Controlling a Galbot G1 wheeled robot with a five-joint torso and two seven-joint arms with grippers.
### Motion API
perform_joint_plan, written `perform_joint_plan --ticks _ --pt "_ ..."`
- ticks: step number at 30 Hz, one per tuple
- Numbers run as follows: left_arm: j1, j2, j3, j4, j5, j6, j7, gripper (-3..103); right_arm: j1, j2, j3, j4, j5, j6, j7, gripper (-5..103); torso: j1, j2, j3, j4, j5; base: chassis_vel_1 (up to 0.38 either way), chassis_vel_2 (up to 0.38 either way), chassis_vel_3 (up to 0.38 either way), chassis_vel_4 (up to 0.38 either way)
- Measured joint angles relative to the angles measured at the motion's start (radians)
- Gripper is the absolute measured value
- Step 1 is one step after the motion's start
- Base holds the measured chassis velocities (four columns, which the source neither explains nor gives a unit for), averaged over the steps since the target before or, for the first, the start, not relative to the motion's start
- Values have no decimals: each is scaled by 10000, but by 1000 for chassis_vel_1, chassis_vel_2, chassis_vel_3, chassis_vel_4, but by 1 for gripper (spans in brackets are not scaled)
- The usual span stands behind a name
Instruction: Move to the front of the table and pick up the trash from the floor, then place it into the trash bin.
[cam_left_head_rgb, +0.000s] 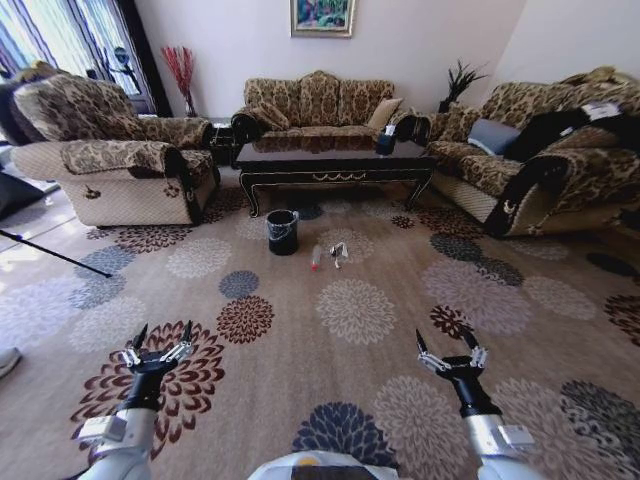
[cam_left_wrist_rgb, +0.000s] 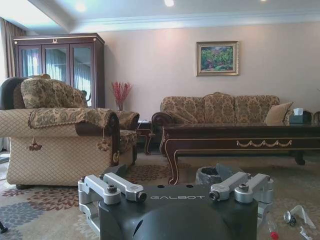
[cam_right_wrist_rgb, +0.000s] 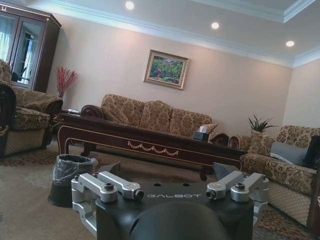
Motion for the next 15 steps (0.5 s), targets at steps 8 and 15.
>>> perform_joint_plan --ticks 8,15 --pt "80 15 -4 -55 11 -53 3 100 -54 35 27 2 23 113 -39 100 -86 -317 -233 0 0 0 0 0 0" --pt "161 66 22 -105 23 -130 19 100 -116 121 -64 -5 -94 214 -124 100 -170 -601 -434 0 0 0 0 0 0"
